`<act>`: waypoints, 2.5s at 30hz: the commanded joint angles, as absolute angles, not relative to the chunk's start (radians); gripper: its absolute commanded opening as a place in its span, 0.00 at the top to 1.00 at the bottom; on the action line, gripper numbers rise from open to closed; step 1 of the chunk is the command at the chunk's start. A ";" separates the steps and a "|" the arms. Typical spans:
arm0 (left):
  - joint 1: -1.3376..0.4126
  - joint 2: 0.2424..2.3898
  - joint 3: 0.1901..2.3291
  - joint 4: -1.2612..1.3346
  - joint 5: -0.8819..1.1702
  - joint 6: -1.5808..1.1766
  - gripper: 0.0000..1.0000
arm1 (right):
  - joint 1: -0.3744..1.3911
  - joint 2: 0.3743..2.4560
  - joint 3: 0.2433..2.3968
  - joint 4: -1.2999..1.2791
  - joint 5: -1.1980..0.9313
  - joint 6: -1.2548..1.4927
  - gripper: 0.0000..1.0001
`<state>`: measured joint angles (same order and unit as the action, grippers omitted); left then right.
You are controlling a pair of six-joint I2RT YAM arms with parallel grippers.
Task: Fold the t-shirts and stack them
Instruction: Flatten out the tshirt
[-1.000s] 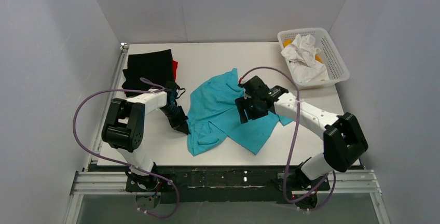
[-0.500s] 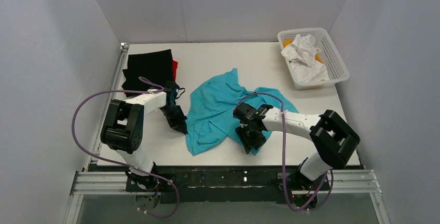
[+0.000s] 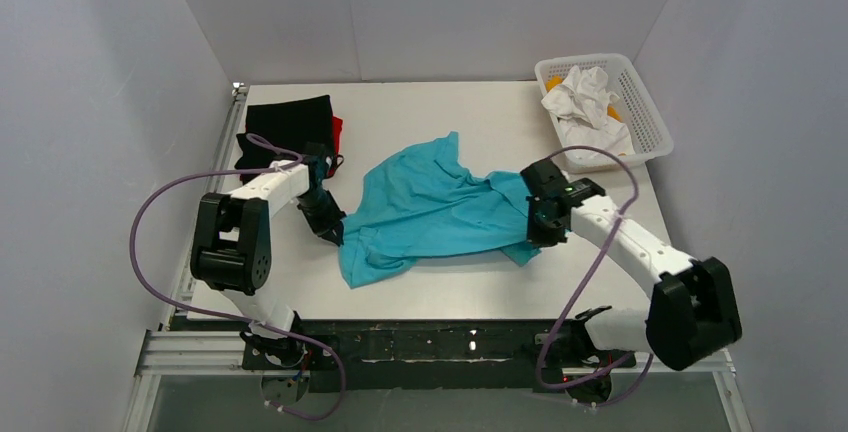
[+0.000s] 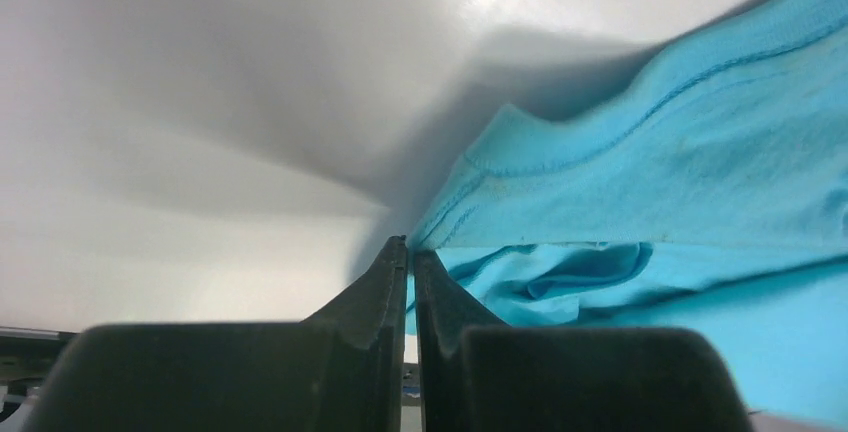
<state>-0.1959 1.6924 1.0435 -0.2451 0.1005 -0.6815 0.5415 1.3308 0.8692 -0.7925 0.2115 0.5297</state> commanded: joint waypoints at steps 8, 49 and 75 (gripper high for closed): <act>-0.043 1.692 1.148 -0.477 -0.066 -0.642 1.00 | 0.314 1.169 0.832 -0.985 0.227 0.563 0.99; -0.197 1.670 0.971 -0.173 0.368 -0.624 0.02 | 0.318 1.186 0.667 -0.780 -0.086 0.488 0.99; -0.396 1.503 0.821 -0.106 0.539 -0.491 0.02 | 0.319 1.205 0.662 -0.773 -0.095 0.482 0.99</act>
